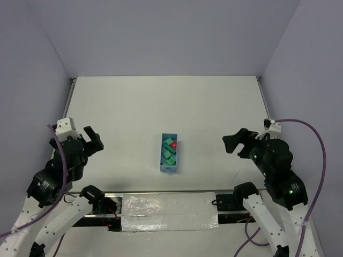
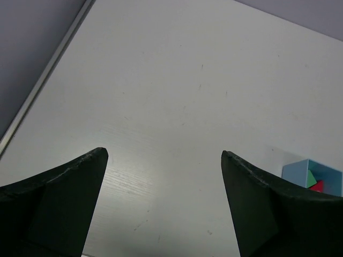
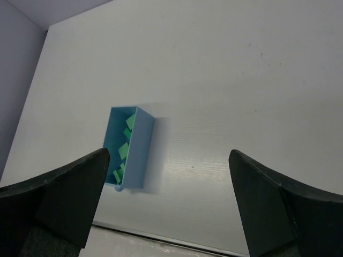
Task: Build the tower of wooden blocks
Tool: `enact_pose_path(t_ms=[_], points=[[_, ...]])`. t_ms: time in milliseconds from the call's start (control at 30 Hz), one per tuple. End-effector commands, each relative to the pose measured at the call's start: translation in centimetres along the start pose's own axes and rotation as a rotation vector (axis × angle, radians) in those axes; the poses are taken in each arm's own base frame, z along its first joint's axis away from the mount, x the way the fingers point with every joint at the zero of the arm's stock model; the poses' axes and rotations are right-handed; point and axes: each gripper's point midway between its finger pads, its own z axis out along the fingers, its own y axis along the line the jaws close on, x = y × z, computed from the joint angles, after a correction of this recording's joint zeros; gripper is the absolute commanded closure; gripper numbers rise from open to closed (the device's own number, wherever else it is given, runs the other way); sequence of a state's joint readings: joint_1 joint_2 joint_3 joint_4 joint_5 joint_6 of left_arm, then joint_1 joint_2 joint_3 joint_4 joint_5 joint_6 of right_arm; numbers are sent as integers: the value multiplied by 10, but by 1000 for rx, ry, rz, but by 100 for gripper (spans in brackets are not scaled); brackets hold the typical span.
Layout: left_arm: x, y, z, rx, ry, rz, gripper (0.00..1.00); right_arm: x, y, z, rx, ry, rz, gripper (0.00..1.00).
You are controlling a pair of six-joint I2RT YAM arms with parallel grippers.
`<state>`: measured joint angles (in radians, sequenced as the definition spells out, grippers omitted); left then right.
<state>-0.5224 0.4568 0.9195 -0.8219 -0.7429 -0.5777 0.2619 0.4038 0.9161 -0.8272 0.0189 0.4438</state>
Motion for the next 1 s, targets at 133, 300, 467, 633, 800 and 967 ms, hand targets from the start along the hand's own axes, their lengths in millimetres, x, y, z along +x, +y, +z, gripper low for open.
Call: enact_pose_path(t_ms=[133, 300, 467, 633, 800, 967], points=[[-9, 1, 1, -18, -31, -29, 1, -11, 38, 9, -194, -41, 49, 0], [-3, -5, 5, -7, -11, -13, 1, 17, 75, 46, -370, 125, 188, 0], [3, -9, 12, -15, 20, 23, 0, 63, 111, 92, -240, 283, 110, 0], [7, -15, 17, -2, 41, 46, 0, 110, 114, 139, 55, 351, -76, 1], [9, -20, 17, 27, 45, 52, 1, 149, 116, 157, 119, 410, -129, 11], [10, -22, 16, 42, 47, 53, 0, 181, 112, 168, 128, 458, -152, 33]])
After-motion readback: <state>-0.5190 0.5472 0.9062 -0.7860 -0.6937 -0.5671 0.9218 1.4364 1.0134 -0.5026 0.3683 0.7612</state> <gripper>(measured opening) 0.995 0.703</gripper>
